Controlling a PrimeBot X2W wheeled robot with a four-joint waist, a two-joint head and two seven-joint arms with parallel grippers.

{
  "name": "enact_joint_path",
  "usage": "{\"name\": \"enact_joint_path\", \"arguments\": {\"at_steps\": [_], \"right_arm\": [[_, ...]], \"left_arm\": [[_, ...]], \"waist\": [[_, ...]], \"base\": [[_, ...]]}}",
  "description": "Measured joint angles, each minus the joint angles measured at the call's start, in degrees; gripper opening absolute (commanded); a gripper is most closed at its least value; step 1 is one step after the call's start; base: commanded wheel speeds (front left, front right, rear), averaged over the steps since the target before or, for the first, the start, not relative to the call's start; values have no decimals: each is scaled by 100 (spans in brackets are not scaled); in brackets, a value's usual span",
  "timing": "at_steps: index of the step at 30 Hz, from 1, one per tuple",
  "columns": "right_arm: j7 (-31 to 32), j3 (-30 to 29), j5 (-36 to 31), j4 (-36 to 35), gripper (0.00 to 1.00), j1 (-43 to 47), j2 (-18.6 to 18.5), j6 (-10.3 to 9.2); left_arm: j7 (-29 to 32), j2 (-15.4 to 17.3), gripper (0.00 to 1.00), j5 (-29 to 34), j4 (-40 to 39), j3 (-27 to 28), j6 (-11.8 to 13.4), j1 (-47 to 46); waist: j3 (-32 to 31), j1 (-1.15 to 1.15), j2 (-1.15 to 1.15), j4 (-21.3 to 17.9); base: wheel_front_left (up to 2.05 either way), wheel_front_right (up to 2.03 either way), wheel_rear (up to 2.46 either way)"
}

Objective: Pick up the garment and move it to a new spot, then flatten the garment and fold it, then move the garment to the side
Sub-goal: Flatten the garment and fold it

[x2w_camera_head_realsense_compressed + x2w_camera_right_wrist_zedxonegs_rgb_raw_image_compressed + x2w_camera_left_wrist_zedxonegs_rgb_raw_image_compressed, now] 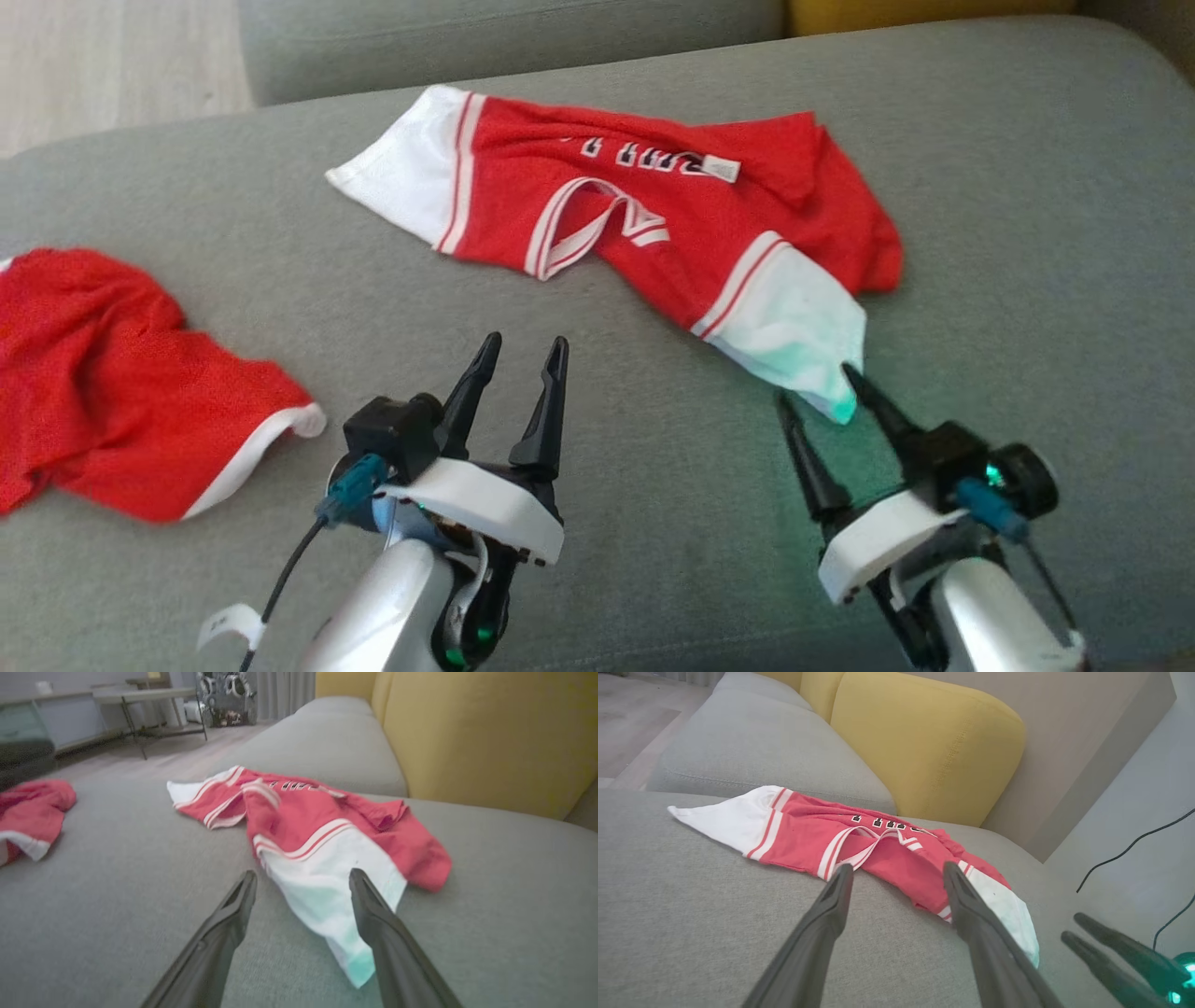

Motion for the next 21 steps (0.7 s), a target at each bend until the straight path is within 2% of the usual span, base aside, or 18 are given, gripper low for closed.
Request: {"name": "enact_joint_path", "arguments": {"at_steps": [5, 14, 15, 16, 21], "right_arm": [[-31, 37, -568, 821, 100, -361, -24, 0], [-265, -516, -1304, 1917, 100, -1138, -4, 0], [-267, -542, -1330, 2042, 35, -1182, -3, 0], [-301, -558, -1328, 2137, 0, -1209, 2, 0], [-463, -279, -759, 2423, 0, -1382, 44, 0]], "left_arm": [[-1, 0, 100, 0, 0, -24, -2, -1], [-1, 0, 100, 0, -1, -49, -3, -12], [-1, 1, 100, 0, -1, -49, -2, -12], [-1, 1, 100, -1, -1, -48, -2, -13], [0, 1, 100, -1, 34, -38, -2, -13]], "waist": [[101, 0, 0, 291], [386, 0, 0, 818], [410, 0, 0, 872], [431, 0, 0, 925], [419, 0, 0, 1099]], "base": [[0, 0, 0], [0, 0, 0], [0, 0, 0], [0, 0, 0], [0, 0, 0]]}}
